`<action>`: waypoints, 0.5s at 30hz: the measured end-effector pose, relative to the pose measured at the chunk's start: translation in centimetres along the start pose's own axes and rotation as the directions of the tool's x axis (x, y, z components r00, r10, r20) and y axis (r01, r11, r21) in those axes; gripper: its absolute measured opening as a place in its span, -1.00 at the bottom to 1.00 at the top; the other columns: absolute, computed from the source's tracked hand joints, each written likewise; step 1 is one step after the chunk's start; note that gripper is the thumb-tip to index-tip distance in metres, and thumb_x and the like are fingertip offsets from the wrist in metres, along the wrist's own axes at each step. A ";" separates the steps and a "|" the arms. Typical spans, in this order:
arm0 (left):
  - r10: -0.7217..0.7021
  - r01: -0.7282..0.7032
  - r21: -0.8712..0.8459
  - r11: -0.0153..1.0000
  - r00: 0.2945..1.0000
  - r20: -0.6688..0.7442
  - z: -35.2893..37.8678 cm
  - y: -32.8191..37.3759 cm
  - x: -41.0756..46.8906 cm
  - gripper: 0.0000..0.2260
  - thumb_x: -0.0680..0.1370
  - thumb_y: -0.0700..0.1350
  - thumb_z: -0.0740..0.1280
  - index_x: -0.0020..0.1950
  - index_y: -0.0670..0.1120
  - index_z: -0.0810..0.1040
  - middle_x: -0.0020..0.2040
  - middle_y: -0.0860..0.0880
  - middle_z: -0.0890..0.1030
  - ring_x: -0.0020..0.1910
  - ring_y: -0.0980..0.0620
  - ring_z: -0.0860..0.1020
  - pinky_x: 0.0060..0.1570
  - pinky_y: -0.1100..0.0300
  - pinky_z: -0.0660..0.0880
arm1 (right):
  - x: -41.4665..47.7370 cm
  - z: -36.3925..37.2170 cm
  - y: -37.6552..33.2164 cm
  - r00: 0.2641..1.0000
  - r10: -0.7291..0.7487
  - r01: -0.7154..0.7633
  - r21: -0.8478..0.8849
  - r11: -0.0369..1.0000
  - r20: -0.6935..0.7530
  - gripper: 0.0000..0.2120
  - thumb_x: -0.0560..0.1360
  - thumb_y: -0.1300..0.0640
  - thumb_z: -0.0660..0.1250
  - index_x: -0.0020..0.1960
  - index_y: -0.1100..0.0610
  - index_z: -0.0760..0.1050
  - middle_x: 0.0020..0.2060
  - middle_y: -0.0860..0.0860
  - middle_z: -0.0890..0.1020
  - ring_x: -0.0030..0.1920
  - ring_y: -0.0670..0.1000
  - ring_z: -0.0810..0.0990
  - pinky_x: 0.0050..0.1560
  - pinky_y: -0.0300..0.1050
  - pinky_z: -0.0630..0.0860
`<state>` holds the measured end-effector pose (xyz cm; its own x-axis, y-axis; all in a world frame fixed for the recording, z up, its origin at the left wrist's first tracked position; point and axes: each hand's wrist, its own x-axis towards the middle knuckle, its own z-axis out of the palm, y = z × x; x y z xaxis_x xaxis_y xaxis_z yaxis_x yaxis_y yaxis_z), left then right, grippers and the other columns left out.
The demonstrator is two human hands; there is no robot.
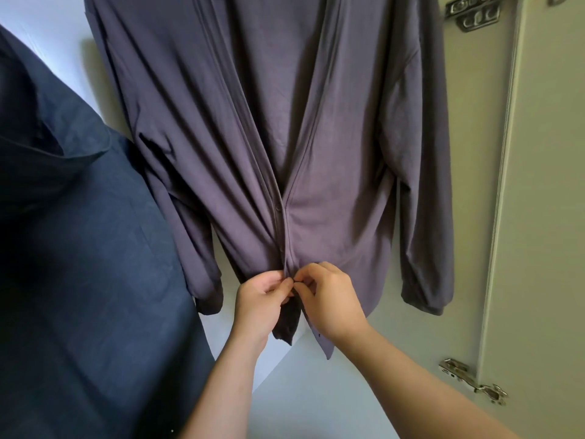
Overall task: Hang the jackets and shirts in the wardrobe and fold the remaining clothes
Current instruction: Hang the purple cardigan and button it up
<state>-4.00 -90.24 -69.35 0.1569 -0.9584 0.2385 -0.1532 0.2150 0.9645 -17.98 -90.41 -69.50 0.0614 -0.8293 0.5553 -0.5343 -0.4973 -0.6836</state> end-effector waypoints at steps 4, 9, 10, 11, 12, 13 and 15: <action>-0.022 0.023 0.010 1.000 0.997 -0.076 0.0 -0.4 -0.2 -0.89 0.60 -0.24 0.40 -0.04 -0.12 0.72 -0.20 -0.07 0.72 -0.19 0.07 0.65 -0.07 0.24 0.59 | 0.3 -0.1 -0.3 0.994 0.100 -0.099 0.008 0.995 -0.035 -0.92 0.57 0.14 0.34 -0.05 0.06 0.61 -0.18 -0.08 0.65 -0.17 -0.04 0.57 -0.14 -0.18 0.53; 0.022 -0.016 0.042 0.999 0.990 -0.141 -0.1 -0.5 -0.3 -0.92 0.58 -0.18 0.44 -0.01 -0.05 0.72 -0.14 0.02 0.74 -0.12 0.07 0.68 -0.04 0.18 0.59 | 0.3 -0.4 -0.6 0.988 0.130 -0.133 -0.031 0.991 -0.081 -0.86 0.59 0.17 0.28 -0.05 0.15 0.60 -0.21 0.02 0.67 -0.18 0.09 0.60 -0.10 0.01 0.57; 0.020 -0.013 0.046 0.999 0.987 -0.159 -0.1 -0.5 -0.3 -0.94 0.57 -0.16 0.44 -0.02 -0.06 0.72 -0.15 0.05 0.73 -0.13 0.08 0.66 -0.03 0.16 0.58 | 0.3 -0.4 -0.6 0.988 0.131 -0.134 -0.036 0.990 -0.078 -0.84 0.59 0.18 0.26 -0.06 0.17 0.60 -0.22 0.04 0.68 -0.18 0.12 0.61 -0.10 0.04 0.57; 0.016 -0.009 0.041 0.999 0.985 -0.171 -0.1 -0.4 -0.3 -0.94 0.58 -0.15 0.44 -0.06 -0.06 0.71 -0.19 0.09 0.71 -0.17 0.10 0.64 -0.03 0.15 0.57 | 0.3 -0.4 -0.5 0.988 0.137 -0.140 -0.041 0.989 -0.071 -0.83 0.59 0.20 0.25 -0.06 0.19 0.61 -0.22 0.07 0.68 -0.17 0.16 0.61 -0.11 0.06 0.58; 0.011 -0.006 0.032 0.999 0.985 -0.173 -0.1 -0.4 -0.3 -0.90 0.59 -0.14 0.43 -0.12 -0.06 0.69 -0.24 0.11 0.67 -0.21 0.11 0.60 -0.04 0.16 0.57 | 0.3 -0.4 -0.5 0.987 0.145 -0.148 -0.041 0.988 -0.065 -0.82 0.59 0.21 0.23 -0.07 0.21 0.61 -0.22 0.09 0.68 -0.17 0.18 0.61 -0.11 0.07 0.58; 0.015 -0.010 0.029 1.000 0.986 -0.164 0.0 -0.3 -0.3 -0.84 0.60 -0.13 0.41 -0.18 -0.05 0.65 -0.29 0.12 0.61 -0.24 0.11 0.56 -0.07 0.16 0.56 | 0.4 -0.4 -0.5 0.986 0.154 -0.156 -0.036 0.987 -0.061 -0.81 0.58 0.22 0.23 -0.07 0.22 0.61 -0.23 0.11 0.68 -0.17 0.19 0.61 -0.12 0.07 0.58; 0.039 -0.030 0.066 0.997 0.990 -0.133 0.2 -0.1 -0.6 -0.78 0.62 -0.10 0.38 -0.24 -0.02 0.63 -0.33 0.09 0.58 -0.27 0.12 0.52 -0.17 0.23 0.52 | 0.4 -0.5 -0.5 0.983 0.172 -0.173 -0.020 0.985 -0.060 -0.82 0.58 0.21 0.24 -0.05 0.20 0.62 -0.24 0.08 0.68 -0.21 0.16 0.62 -0.12 0.03 0.58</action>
<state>-4.22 -89.73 -69.63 0.2796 -0.9158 0.2885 -0.2224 0.2305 0.9473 -18.09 -90.40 -68.76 -0.0823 -0.8855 0.4572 -0.5533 -0.3410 -0.7600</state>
